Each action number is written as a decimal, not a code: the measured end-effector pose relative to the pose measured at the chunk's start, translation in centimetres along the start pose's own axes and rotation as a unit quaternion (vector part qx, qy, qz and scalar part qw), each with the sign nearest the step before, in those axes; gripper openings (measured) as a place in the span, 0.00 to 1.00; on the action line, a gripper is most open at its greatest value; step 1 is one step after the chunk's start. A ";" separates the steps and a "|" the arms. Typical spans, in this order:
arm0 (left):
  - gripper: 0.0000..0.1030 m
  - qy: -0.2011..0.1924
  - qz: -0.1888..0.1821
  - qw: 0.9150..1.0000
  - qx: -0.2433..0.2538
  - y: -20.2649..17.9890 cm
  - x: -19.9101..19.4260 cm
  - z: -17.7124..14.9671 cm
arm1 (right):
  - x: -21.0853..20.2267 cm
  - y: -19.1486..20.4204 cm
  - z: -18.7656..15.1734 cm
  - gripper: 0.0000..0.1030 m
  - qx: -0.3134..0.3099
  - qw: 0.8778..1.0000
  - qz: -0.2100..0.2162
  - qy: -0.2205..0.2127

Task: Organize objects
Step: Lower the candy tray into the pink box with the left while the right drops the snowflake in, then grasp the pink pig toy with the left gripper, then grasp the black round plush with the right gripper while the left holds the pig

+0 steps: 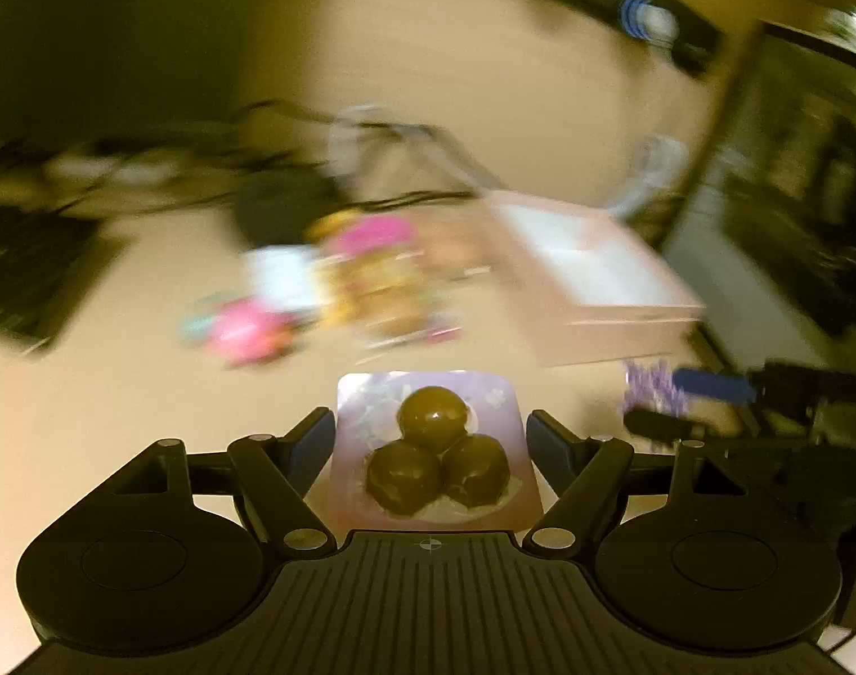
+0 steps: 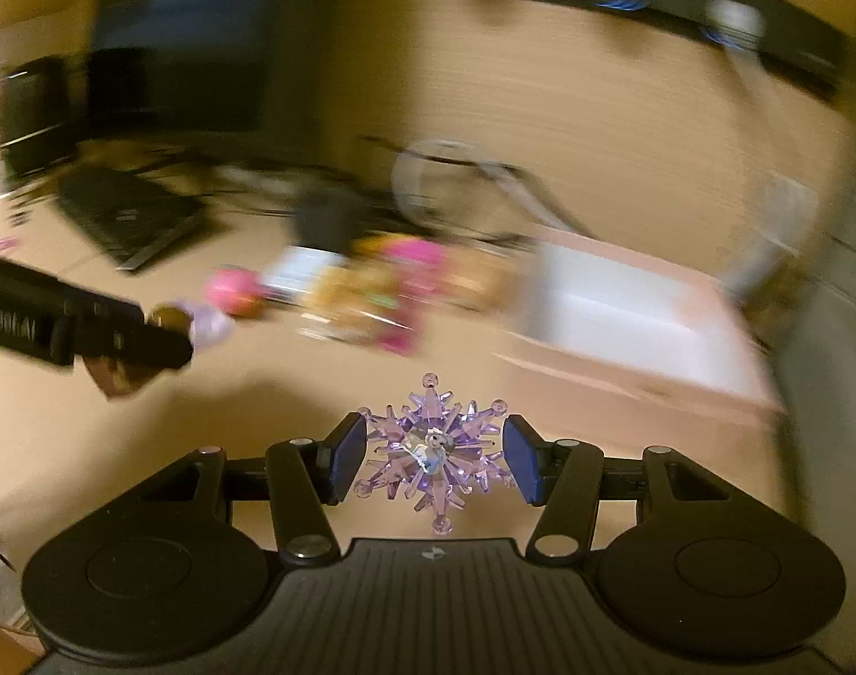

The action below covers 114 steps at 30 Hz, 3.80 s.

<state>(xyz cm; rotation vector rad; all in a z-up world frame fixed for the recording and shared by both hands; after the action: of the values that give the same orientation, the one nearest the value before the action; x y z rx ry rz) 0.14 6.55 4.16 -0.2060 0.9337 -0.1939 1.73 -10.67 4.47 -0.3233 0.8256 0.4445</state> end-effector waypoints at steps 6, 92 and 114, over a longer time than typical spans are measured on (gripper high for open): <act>0.78 -0.042 -0.044 0.995 0.075 -7.9 3.9 6.5 | -3.7 -7.0 -4.6 0.52 0.099 0.993 -0.058 0.001; 0.48 0.009 0.071 0.983 -0.171 15.4 -7.7 -5.7 | 21.1 12.3 22.6 0.97 -0.019 0.999 -0.008 0.032; 0.49 0.046 -0.038 0.997 -0.053 15.0 -3.1 -3.4 | 2.1 11.1 14.2 0.79 -0.031 0.998 -0.043 0.024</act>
<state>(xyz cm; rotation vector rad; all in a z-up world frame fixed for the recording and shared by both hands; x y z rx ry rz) -3.30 21.43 0.72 -0.3340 1.0289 -0.2262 6.35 5.68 10.78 -0.4271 0.8414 0.3839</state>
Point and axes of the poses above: each gripper's, at about its wrist camera, not at the fingertips, and x roughly the way its jaws point, y to its left, z to its top, the point moved 8 cm from there along x, roughly the way its jaws point, and after that the axes turned 13 degrees about y, right-handed, at the moved point
